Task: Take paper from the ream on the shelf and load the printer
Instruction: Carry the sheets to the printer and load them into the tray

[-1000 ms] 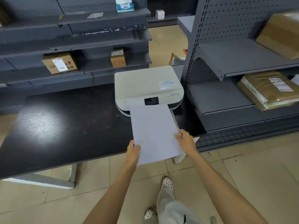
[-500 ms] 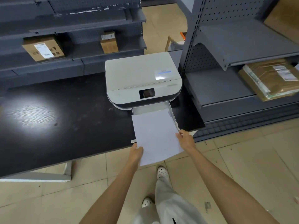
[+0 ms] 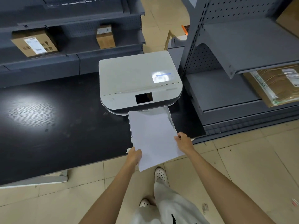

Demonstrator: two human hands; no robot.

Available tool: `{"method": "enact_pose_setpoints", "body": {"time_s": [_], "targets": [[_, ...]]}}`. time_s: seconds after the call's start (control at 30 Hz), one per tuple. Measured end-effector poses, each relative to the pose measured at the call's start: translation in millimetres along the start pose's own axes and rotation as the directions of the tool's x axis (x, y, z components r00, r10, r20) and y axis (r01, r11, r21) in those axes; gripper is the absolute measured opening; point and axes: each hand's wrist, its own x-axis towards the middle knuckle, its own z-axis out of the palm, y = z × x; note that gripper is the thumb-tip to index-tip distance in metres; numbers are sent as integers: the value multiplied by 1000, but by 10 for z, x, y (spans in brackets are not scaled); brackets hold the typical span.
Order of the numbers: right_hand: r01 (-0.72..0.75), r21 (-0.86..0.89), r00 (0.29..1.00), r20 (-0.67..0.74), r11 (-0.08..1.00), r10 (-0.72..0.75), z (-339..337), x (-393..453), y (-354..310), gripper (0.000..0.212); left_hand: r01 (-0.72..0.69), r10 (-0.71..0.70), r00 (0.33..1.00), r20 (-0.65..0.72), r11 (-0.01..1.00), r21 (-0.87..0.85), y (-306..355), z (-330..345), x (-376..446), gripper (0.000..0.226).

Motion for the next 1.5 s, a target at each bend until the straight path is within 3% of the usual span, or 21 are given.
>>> {"method": "enact_pose_setpoints", "body": {"time_s": [0.17, 0.3, 0.43, 0.67, 1.03, 1.17, 1.5], "targets": [[-47, -54, 995, 82, 997, 51, -68, 33, 178, 16, 124, -132, 985, 112, 990, 74, -153, -15, 89, 27], [-79, -35, 987, 136, 996, 83, -69, 6, 258, 15, 112, -122, 987, 103, 989, 98, -200, -16, 120, 27], [-65, -11, 989, 133, 998, 66, -37, -77, 238, 30, 109, -116, 990, 77, 990, 87, -192, -16, 89, 32], [-57, 74, 996, 78, 996, 51, 43, -288, 292, 35, -50, 48, 999, 20, 995, 88, -385, -26, 4, 47], [-16, 129, 1000, 10, 992, 15, 130, -507, 396, 49, -169, 169, 985, -28, 985, 21, -508, -15, -276, 71], [18, 135, 1000, 7, 991, -20, 110, -499, 365, 54, -179, 180, 983, -26, 983, 30, -450, -30, -268, 74], [24, 79, 999, 20, 997, -26, 58, -346, 217, 41, -188, 190, 982, -10, 977, 101, -265, -65, -144, 67]]}}
